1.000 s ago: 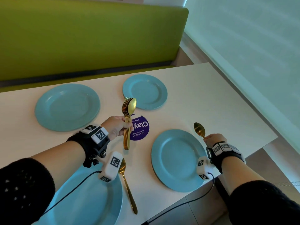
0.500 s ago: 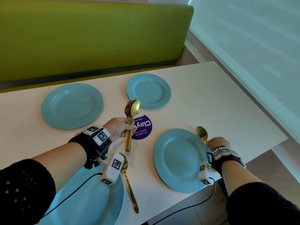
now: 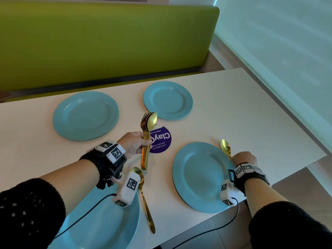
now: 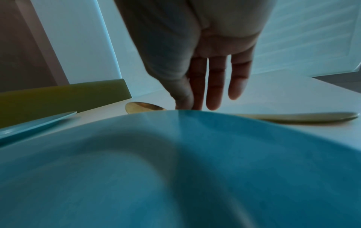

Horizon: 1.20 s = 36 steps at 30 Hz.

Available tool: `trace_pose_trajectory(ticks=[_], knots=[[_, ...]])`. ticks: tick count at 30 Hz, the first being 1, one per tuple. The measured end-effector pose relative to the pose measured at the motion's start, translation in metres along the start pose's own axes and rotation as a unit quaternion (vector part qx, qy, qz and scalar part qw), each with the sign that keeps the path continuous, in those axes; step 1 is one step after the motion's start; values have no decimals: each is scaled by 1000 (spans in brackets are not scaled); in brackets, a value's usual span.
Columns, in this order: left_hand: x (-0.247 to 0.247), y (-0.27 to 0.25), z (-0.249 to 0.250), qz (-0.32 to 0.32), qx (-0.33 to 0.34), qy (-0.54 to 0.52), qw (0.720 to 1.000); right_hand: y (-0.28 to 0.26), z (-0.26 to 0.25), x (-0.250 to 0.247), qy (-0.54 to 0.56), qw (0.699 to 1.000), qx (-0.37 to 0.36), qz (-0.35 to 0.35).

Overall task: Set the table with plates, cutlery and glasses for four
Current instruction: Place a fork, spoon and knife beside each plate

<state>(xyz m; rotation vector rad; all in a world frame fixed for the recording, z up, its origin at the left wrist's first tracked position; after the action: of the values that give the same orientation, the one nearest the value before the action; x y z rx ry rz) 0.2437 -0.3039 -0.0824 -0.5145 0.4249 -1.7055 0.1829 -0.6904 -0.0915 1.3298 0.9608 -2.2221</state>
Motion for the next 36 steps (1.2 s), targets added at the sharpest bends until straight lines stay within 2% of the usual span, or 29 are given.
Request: trace_pose_trajectory(ticks=[4,8,10,13,17,20,26,36], knots=[[-1,-3,0,3,-1,0,1000,0,3,-1,36,999,16,-11],[-3,-6,0,-2,-5,9,1000,-14,-8,-24,150,988,6,18],[-4,-9,-1,-9,-11,14,1000,-31,-31,-44,221,974,-30,41],[-4,-15,-2,-21,-26,28,999,-78,-86,-71,275,951,-133,57],[-7,-24,3,-37,-22,81,996,-159,-163,-84,275,922,-270,41],[-13,-34,8,-60,-4,99,993,-209,-201,-84,267,902,-335,43],[-39,-60,10,-104,8,115,988,-259,-228,-86,251,889,-382,32],[-80,-82,21,-158,27,187,969,-305,-260,-86,83,898,-428,64]])
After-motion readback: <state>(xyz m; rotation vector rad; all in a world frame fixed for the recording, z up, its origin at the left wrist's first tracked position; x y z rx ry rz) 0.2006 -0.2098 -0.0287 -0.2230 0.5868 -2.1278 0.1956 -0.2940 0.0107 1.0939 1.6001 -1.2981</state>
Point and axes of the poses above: each hand's wrist, its own y-axis towards the middle knuckle, its own x-axis out of the palm, z = x × y, the point moved 9 cm from there along y, towards the middle knuckle, and after that the axes turned 8 degrees about x, right-handed, at the moved point
